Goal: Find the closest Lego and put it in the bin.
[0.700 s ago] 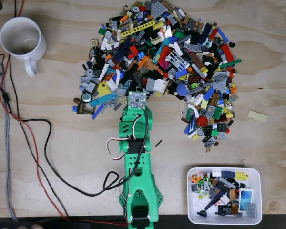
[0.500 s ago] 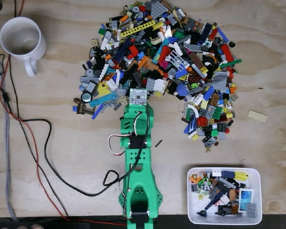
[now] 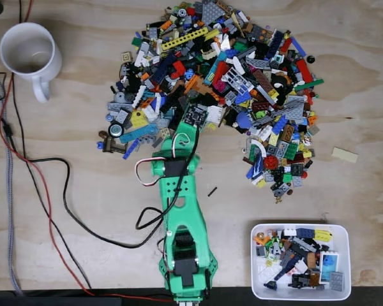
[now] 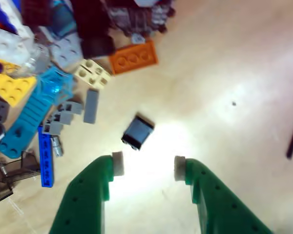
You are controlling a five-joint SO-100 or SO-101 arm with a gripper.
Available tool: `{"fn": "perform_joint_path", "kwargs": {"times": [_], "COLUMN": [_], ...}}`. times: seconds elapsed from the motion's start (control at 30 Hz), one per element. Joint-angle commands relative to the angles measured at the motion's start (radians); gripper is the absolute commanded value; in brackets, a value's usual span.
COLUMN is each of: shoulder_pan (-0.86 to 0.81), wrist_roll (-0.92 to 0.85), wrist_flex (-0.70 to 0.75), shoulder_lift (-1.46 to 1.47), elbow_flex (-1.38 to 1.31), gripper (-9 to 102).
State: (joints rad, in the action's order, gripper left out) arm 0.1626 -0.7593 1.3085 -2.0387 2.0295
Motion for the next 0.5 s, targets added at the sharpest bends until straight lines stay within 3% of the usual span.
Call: {"fn": "perform_joint_path", "kwargs": {"times": [0.0, 0.07, 0.3, 0.47], "shoulder_pan": [0.037, 0.063, 0.164, 0.12], "wrist_roll": [0.301, 0.373, 0.561, 0.641], "wrist_flex": [0.129, 0.127, -0.091, -0.219], "shoulder_lift": [0.054, 0.086, 0.222, 0.356], "elbow_flex": [-0.101, -0.078, -0.034, -0.023], "gripper": [26, 31, 28, 27]}}
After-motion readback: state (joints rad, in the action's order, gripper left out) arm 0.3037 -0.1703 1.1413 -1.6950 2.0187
